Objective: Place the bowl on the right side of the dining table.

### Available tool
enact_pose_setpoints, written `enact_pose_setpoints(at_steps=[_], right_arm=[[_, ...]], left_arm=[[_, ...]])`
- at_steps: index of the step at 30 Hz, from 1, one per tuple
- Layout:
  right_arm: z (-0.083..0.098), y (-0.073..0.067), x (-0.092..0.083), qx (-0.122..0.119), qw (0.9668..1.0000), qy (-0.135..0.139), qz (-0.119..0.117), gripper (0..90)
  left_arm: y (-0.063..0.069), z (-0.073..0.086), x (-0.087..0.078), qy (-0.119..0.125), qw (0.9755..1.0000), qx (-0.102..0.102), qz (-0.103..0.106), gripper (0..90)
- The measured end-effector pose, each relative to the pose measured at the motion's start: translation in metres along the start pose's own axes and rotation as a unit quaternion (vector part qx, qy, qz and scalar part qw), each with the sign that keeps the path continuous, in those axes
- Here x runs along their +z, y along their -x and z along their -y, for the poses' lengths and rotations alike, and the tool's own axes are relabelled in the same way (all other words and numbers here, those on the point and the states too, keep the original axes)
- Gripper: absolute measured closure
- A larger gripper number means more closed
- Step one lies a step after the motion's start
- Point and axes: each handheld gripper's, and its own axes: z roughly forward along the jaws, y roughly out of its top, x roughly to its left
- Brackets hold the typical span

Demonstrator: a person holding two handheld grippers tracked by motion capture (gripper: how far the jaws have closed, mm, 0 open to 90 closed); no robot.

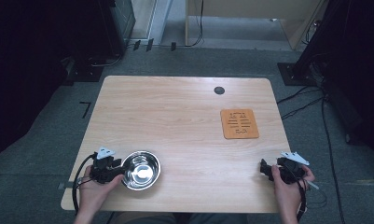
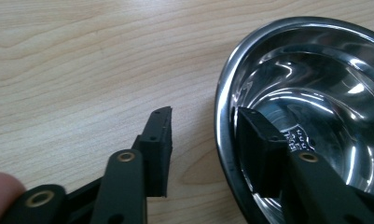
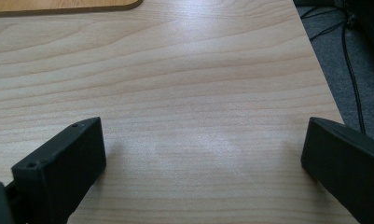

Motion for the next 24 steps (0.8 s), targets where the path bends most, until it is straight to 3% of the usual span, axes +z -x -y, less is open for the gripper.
enact_pose_setpoints(at_steps=[7, 8, 9, 10, 12, 13, 15, 16, 24], right_arm=[[0.0, 0.0, 0.0, 0.002, 1.0, 0.0, 0.001, 0.0], [0.0, 0.0, 0.0, 0.001, 1.0, 0.0, 0.001, 0.0], [0.0, 0.0, 0.0, 0.001, 1.0, 0.0, 0.001, 0.0], [0.0, -0.001, 0.0, 0.004, 1.0, 0.0, 0.004, 0.0], [0.0, -0.002, 0.0, 0.004, 1.0, 0.0, 0.005, 0.0], [0.0, -0.002, 0.0, 0.006, 1.0, 0.0, 0.007, 0.0], [0.0, -0.004, -0.001, 0.007, 0.9999, 0.0, 0.008, 0.0], [0.0, -0.004, -0.001, 0.008, 0.9999, 0.0, 0.009, 0.6], [-0.002, -0.007, -0.004, 0.018, 0.9995, 0.02, 0.018, 6.8]], left_arm=[[0.002, -0.001, 0.005, -0.007, 0.9999, -0.008, 0.005, 75.6], [0.0, -0.002, 0.004, -0.002, 0.9996, -0.02, 0.02, 77.3], [0.0, -0.002, 0.004, -0.002, 0.9996, -0.02, 0.02, 78.6], [-0.003, -0.003, 0.003, 0.008, 0.9988, -0.032, 0.037, 79.3], [-0.005, -0.004, 0.004, 0.012, 0.998, -0.038, 0.049, 80.0], [-0.009, -0.005, 0.004, 0.021, 0.9957, -0.053, 0.073, 81.5], [-0.01, -0.006, 0.004, 0.027, 0.9945, -0.059, 0.083, 83.0], [-0.009, -0.009, 0.003, 0.041, 0.9918, -0.067, 0.1, 83.9], [-0.002, -0.016, 0.004, 0.06, 0.9931, -0.055, 0.084, 84.6]])
